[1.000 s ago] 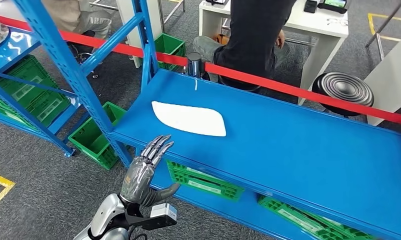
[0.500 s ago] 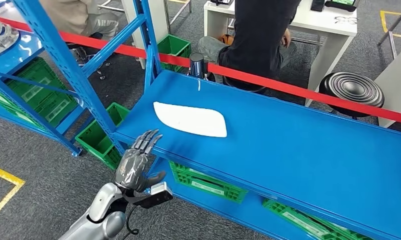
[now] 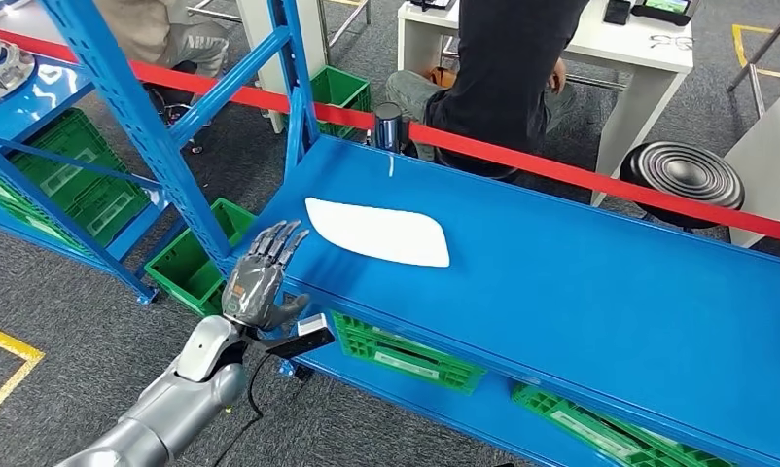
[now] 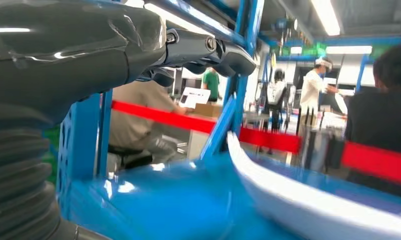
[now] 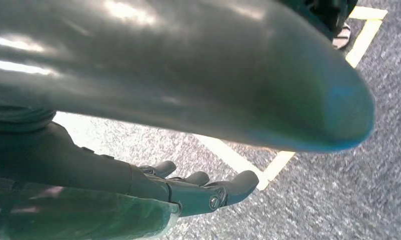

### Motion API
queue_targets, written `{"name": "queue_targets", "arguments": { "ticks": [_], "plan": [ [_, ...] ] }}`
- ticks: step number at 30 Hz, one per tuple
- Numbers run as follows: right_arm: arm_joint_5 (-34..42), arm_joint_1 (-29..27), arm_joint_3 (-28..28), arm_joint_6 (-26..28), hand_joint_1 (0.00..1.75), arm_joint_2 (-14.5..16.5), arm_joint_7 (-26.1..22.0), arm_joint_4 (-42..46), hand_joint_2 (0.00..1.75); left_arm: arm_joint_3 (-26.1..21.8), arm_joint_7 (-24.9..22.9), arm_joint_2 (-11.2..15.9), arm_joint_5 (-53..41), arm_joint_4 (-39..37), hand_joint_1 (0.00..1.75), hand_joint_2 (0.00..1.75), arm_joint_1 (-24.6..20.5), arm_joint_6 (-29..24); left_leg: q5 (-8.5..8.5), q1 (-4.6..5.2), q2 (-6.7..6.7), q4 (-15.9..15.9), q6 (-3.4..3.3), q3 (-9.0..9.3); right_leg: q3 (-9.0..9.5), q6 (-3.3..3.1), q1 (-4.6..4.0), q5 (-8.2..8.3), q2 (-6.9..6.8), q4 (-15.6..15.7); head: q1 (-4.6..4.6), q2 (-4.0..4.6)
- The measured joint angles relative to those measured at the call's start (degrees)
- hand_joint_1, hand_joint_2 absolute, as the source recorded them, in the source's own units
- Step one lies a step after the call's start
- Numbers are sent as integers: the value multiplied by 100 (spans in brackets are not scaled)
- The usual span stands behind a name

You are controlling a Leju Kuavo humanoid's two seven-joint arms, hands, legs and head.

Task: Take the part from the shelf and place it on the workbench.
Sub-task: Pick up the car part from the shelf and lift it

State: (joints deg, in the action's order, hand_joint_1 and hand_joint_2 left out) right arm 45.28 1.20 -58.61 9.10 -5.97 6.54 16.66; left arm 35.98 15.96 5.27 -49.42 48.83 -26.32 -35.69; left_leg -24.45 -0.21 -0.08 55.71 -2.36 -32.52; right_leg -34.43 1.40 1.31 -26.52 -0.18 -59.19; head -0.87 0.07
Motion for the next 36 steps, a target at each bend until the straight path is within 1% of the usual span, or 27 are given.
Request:
{"name": "queue_targets", "arguments": {
  "ticks": [1,3,4,5,6,8,9,10,13,15,16,18,19,20,21,22,23,24,25,26,28,30,31,33,34,35,36],
  "plan": [
    [-1,2,-16,0,0,-1,4,0,0,3,27,-44,-25,-84,0,175,-72,-21,28,-10,0,-39,-26,27,-138,-15,2,-127,3,-275,9,0],
    [-1,2,-52,1,0,-2,10,0,0,13,80,-136,-59,-237,0,175,-166,-47,34,9,-4,-42,-45,20,-526,-43,5,-427,8,-1061,22,0],
    [0,-1,-65,1,0,-3,13,0,0,25,102,-169,-71,-298,0,175,-182,-50,31,16,-5,-39,-45,18,-685,-31,8,-510,9,-1360,26,0],
    [1,-4,-73,2,0,-6,15,0,0,38,123,-195,-81,-350,0,175,-191,-51,27,18,-7,-35,-42,17,-752,5,12,-506,9,-1461,26,0],
    [1,-4,-78,3,0,-10,16,0,0,54,150,-220,-86,-395,0,175,-205,-51,19,15,-12,-24,-32,16,-690,61,20,-403,8,-1299,26,0],
    [2,1,-86,10,0,-17,17,0,0,86,220,-271,-86,-468,0,175,-266,-43,-21,7,-27,35,14,8,-323,168,49,-86,3,-511,29,0],
    [2,8,-96,15,0,-17,17,0,0,104,256,-293,-78,-497,0,175,-312,-32,-53,18,-36,85,49,-10,-151,176,58,34,8,-165,33,0],
    [3,16,-106,19,0,-14,16,0,0,124,285,-312,-67,-522,0,175,-359,-19,-79,31,-42,130,79,-31,-48,154,60,96,13,37,34,0],
    [3,32,-131,26,0,-2,13,0,0,185,342,-355,-39,-584,0,175,-466,7,-116,34,-44,186,126,-75,-22,42,44,114,31,79,27,0],
    [1,36,-144,34,0,3,13,0,0,220,381,-371,10,-613,0,175,-526,8,-243,6,-32,366,173,-157,-9,-20,62,117,33,84,22,0],
    [-2,42,-152,40,0,4,12,0,0,235,422,-376,66,-626,0,175,-556,14,-385,-4,-26,617,205,-273,-1,-48,71,118,33,86,17,0],
    [-17,56,-172,50,0,2,13,1,0,271,537,-393,243,-648,0,175,-600,74,-732,-15,-20,1392,252,-640,3,-76,59,111,32,86,10,0],
    [-27,64,-186,53,0,3,13,1,0,295,596,-404,337,-659,0,175,-609,127,-840,-19,-20,1737,258,-817,4,-81,48,109,32,85,10,0],
    [-35,71,-198,55,0,3,13,2,0,320,641,-413,421,-668,0,175,-616,187,-850,-21,-19,1909,250,-915,8,-82,37,108,34,85,9,0],
    [-43,77,-210,58,0,3,13,3,0,347,675,-420,496,-674,0,175,-627,244,-754,-20,-19,1851,225,-906,14,-82,24,107,38,85,8,0],
    [-49,86,-219,64,0,4,13,5,0,369,705,-426,567,-677,0,175,-650,295,-555,-12,-19,1543,178,-772,24,-82,8,107,44,85,8,0],
    [-56,97,-225,73,0,8,13,9,0,389,731,-429,636,-678,0,175,-686,337,-339,6,-20,1109,114,-573,33,-82,-1,107,49,88,10,0],
    [-67,112,-232,87,0,15,13,15,0,409,757,-432,708,-678,0,175,-730,376,-190,30,-13,707,45,-380,35,-79,-21,107,51,90,17,0],
    [-77,132,-242,103,0,21,14,21,0,430,786,-435,776,-678,0,175,-779,406,-101,61,-5,410,-12,-240,29,-75,-25,109,49,93,20,0],
    [-85,149,-252,115,0,26,15,27,0,454,813,-438,833,-678,0,175,-820,434,-92,91,1,274,-52,-181,22,-67,-23,112,45,98,24,0],
    [-93,175,-273,130,0,34,18,35,0,496,853,-443,915,-678,0,175,-876,473,-87,126,8,193,-93,-142,21,-29,-23,130,32,132,17,0],
    [-100,190,-293,136,0,34,24,44,0,528,884,-459,971,-678,0,175,-920,497,5,102,12,41,-120,-46,-25,-2,-35,84,19,58,18,0],
    [-104,201,-301,138,0,28,27,48,0,549,900,-474,1008,-679,0,175,-950,511,55,82,13,-36,-134,-2,-112,-6,-43,-2,17,-113,26,0],
    [-103,222,-308,138,0,1,33,50,0,614,932,-506,1090,-696,0,175,-996,567,94,70,10,-89,-153,8,-452,-36,-25,-297,18,-808,42,0],
    [-96,226,-309,137,0,-11,35,50,0,650,943,-517,1125,-710,0,175,-1005,595,94,75,7,-87,-154,2,-626,-28,-16,-414,18,-1155,49,0],
    [-87,227,-309,137,0,-24,37,50,0,687,948,-529,1148,-726,0,175,-1008,621,90,81,4,-83,-151,-1,-734,3,-3,-462,18,-1361,49,0],
    [-81,227,-310,137,0,-34,37,50,0,722,950,-540,1160,-742,0,175,-1015,640,84,82,-2,-74,-143,-3,-725,55,9,-412,17,-1327,49,0]
  ]
}}
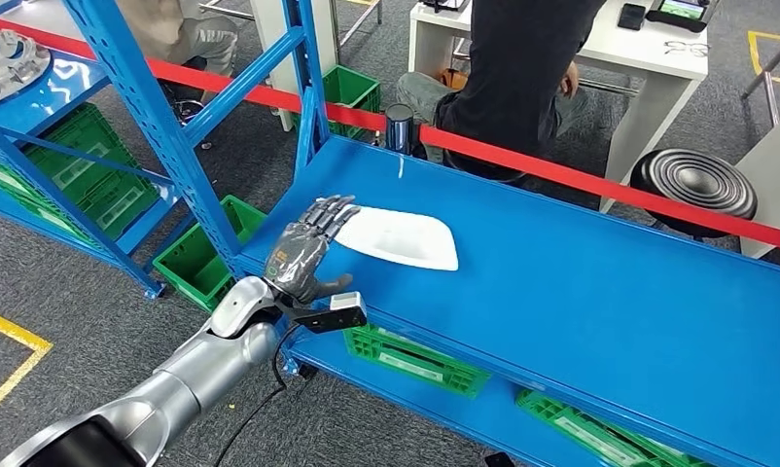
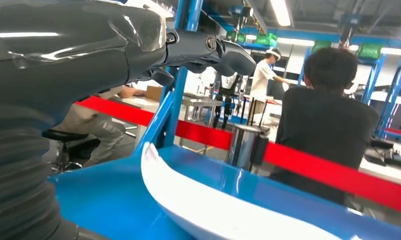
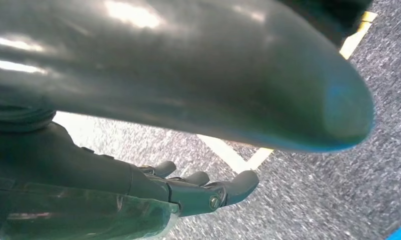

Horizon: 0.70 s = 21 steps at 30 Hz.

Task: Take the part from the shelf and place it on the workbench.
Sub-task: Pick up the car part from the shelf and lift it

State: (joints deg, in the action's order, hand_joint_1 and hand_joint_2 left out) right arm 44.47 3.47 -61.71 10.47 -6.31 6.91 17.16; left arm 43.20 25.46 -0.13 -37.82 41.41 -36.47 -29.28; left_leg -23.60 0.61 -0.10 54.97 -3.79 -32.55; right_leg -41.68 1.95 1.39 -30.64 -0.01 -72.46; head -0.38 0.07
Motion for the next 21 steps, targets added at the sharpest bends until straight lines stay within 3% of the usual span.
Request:
{"name": "queue_targets", "arguments": {
  "ticks": [2,3,5,9,11,13,14,15,16,19,21],
  "plan": [
    [7,7,-1,1,0,-21,-4,0,0,58,1,-25,9,-22,0,175,-30,28,-32,-9,-12,51,43,-4,341,125,31,302,-5,696,2,0],
    [10,16,-1,2,0,-29,-9,0,0,79,1,-33,13,-29,0,175,-51,38,-60,-3,-16,90,78,-14,543,148,31,431,-3,1064,3,0],
    [19,29,-1,3,0,-37,-27,0,0,111,-1,-51,25,-45,0,175,-98,54,-109,13,-17,179,144,-50,752,95,17,548,7,1454,-4,0],
    [26,34,-1,4,0,-45,-63,0,0,187,-11,-69,89,-105,0,175,-168,95,-212,-12,-11,326,220,-139,749,-53,30,559,26,1464,-14,0],
    [26,43,-1,4,0,-47,-79,0,0,223,-23,-73,119,-150,0,175,-204,117,-501,-42,-6,835,294,-376,758,-106,53,560,28,1472,-25,0],
    [27,47,-1,4,0,-49,-83,0,0,257,-34,-75,128,-206,0,175,-218,138,-846,-70,-3,1653,347,-758,759,-126,45,556,27,1471,-31,0],
    [27,47,-1,4,0,-49,-83,0,0,274,-38,-76,129,-232,0,175,-214,145,-920,-80,-2,1937,356,-902,760,-126,41,555,27,1470,-31,0],
    [27,48,-1,4,0,-49,-83,0,0,290,-42,-76,129,-255,0,175,-212,147,-890,-85,-1,2011,351,-950,763,-125,35,555,29,1470,-31,0],
    [27,50,-1,4,0,-49,-83,1,0,306,-45,-76,129,-273,0,175,-218,148,-737,-84,-1,1808,327,-864,771,-125,28,555,33,1470,-32,0],
    [28,63,-1,2,0,-37,-83,3,0,343,-57,-83,151,-298,0,175,-274,150,-203,-45,0,586,168,-277,786,-120,-3,555,44,1477,-26,0],
    [32,68,1,-5,0,-22,-83,5,0,355,-75,-102,179,-320,0,175,-303,168,-160,2,6,277,95,-137,766,-100,-10,563,38,1484,-21,0]
  ]
}}
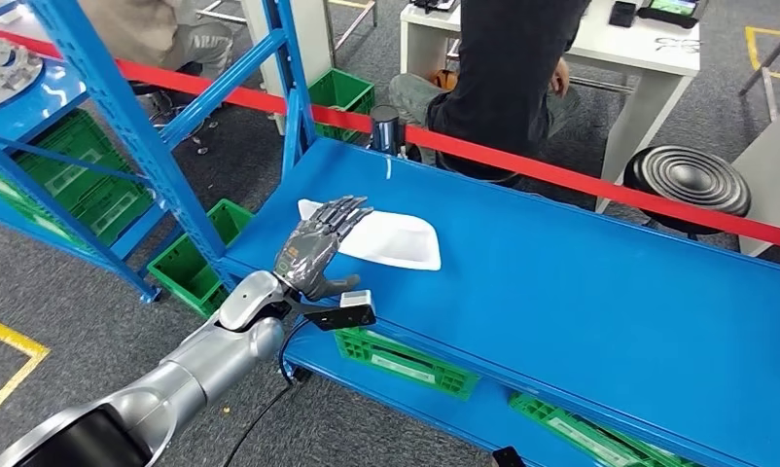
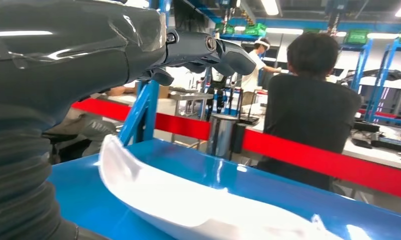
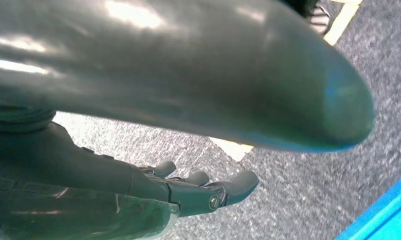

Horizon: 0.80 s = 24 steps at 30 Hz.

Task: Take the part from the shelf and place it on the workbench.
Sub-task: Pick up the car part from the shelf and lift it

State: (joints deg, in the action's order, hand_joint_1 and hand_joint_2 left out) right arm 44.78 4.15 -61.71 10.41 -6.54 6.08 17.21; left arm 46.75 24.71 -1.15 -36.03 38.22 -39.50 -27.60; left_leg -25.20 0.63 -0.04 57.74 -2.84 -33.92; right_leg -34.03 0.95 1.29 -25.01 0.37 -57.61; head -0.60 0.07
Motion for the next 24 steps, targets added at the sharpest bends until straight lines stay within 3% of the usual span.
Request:
{"name": "queue_targets", "arguments": {
  "ticks": [2,4,7,8,9,10,12,14,17,19,20,22,24],
  "plan": [
    [3,1,0,-8,0,7,0,2,0,13,-41,-36,9,-51,0,175,-10,37,31,3,3,-77,-31,33,-7,49,-3,9,-13,19,-3,0],
    [3,9,0,-11,0,6,0,2,0,43,-102,-101,10,-134,0,175,-29,84,107,-25,6,-200,-64,111,-87,66,-9,-90,-24,-142,6,0],
    [-4,28,1,-15,0,-19,1,1,0,124,-208,-208,37,-323,0,175,-23,159,154,-19,4,-256,-86,137,-580,34,1,-511,-30,-1165,30,0],
    [-10,28,1,-17,0,-31,1,1,0,148,-246,-228,51,-393,0,175,-1,173,153,-12,3,-254,-85,133,-736,51,7,-599,-30,-1469,31,0],
    [-23,29,1,-21,0,-42,2,0,0,170,-288,-240,64,-462,0,175,22,174,150,-9,2,-249,-82,129,-798,90,14,-604,-31,-1577,31,0],
    [-44,35,1,-28,0,-52,3,-1,0,189,-336,-247,80,-528,0,175,43,169,144,-11,-1,-236,-73,126,-740,148,23,-514,-32,-1442,32,0],
    [-102,72,1,-61,0,-70,12,-1,0,219,-407,-255,104,-643,0,175,74,149,105,-19,-6,-173,-24,113,-360,253,50,-207,-39,-662,33,0],
    [-147,125,1,-99,0,-78,36,0,0,244,-438,-251,110,-740,0,175,94,123,56,2,-9,-85,42,68,-75,228,54,-26,-32,-98,29,0],
    [-186,168,1,-120,0,-79,79,1,0,276,-462,-243,92,-843,0,175,139,95,32,5,-9,-39,91,23,-50,96,36,-4,-19,-43,20,0],
    [-201,175,1,-131,0,-79,95,1,0,294,-490,-237,82,-886,0,175,150,90,-81,-23,-7,115,146,-53,-42,36,57,1,-20,-33,13,0],
    [-206,181,1,-139,0,-80,98,1,0,302,-511,-233,76,-905,0,175,150,89,-205,-39,-7,319,184,-147,-35,9,71,3,-21,-29,7,0],
    [-223,192,1,-161,0,-89,107,-1,0,312,-572,-222,40,-953,0,175,165,78,-571,-71,-4,1085,252,-498,-30,-20,59,-1,-22,-29,-4,0],
    [-247,196,1,-186,0,-95,122,-1,0,326,-618,-214,-42,-1003,0,175,189,46,-724,-89,-4,1649,270,-778,-23,-20,44,-3,-23,-30,-4,0]
  ]
}}
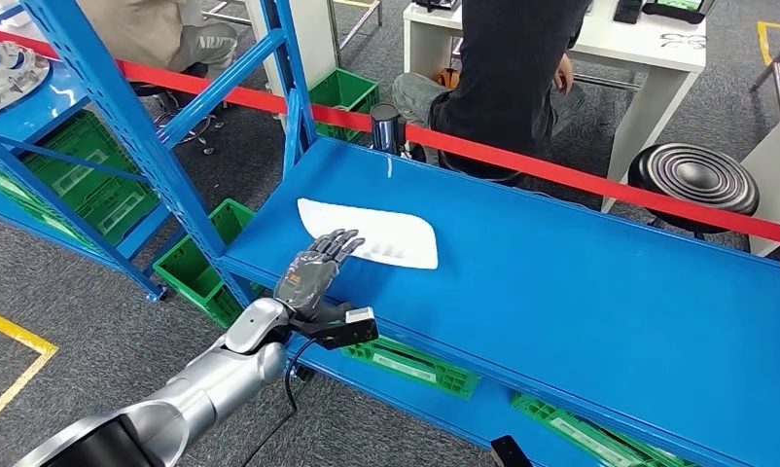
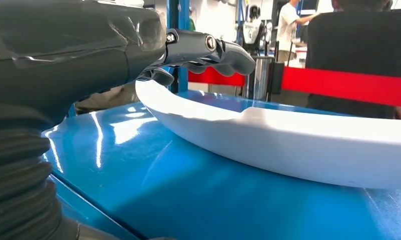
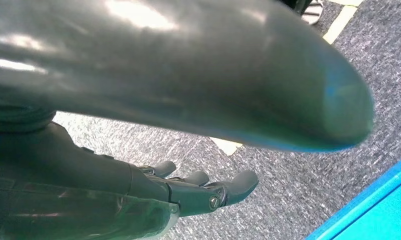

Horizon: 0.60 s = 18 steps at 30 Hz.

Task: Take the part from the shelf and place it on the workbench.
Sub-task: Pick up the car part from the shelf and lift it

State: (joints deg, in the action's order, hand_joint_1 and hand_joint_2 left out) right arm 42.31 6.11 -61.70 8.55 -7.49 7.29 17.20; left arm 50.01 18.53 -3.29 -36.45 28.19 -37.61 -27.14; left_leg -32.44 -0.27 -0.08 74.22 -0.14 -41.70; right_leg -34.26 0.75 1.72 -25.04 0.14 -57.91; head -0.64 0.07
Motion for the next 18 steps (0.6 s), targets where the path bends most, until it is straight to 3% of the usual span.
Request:
{"name": "queue_targets", "arguments": {
  "ticks": [1,2,4,6,10,11,13,15,16,18],
  "plan": [
    [-15,1,0,-8,0,-2,12,0,0,14,-13,3,-63,-19,0,175,6,-27,92,0,0,-57,-15,21,9,0,-9,-1,1,0,-1,0],
    [-32,3,1,-13,0,-3,23,0,0,35,-22,5,-136,-35,0,175,6,-62,273,5,-1,-347,-49,160,24,1,-20,-1,4,1,-2,0],
    [-60,10,2,-14,0,8,42,0,0,75,-39,13,-264,-57,0,175,-7,-132,617,34,5,-1187,-160,585,49,5,-48,-1,12,7,4,0],
    [-72,19,3,-14,0,20,51,0,0,103,-50,20,-321,-72,0,175,-16,-171,713,81,22,-1633,-243,802,55,18,-51,2,10,17,7,0],
    [-86,32,4,-16,0,27,65,0,0,155,-76,31,-393,-102,0,175,6,-186,812,90,33,-1840,-326,908,35,94,-54,-23,-14,-6,2,0],
    [-91,34,4,-16,0,25,67,0,0,182,-96,33,-450,-120,0,175,29,-205,867,75,36,-1912,-350,944,-49,84,-61,-121,-15,-178,10,0],
    [-102,27,4,-15,0,14,73,-3,0,246,-133,40,-586,-160,0,175,93,-277,927,69,35,-1967,-374,942,-373,40,-52,-452,-14,-859,23,0],
    [-116,11,4,-13,0,1,76,-8,0,303,-141,46,-676,-192,0,175,175,-335,938,79,28,-1960,-367,907,-639,69,-36,-657,-14,-1440,29,0],
    [-128,5,4,-11,0,-3,76,-8,0,325,-129,52,-702,-206,0,175,216,-345,937,79,26,-1953,-360,899,-636,117,-27,-634,-15,-1455,29,0],
    [-155,5,5,-9,0,-13,77,-9,0,372,-74,58,-739,-228,0,175,266,-349,912,70,22,-1899,-321,887,-299,250,5,-352,-21,-808,30,0]
  ]
}}
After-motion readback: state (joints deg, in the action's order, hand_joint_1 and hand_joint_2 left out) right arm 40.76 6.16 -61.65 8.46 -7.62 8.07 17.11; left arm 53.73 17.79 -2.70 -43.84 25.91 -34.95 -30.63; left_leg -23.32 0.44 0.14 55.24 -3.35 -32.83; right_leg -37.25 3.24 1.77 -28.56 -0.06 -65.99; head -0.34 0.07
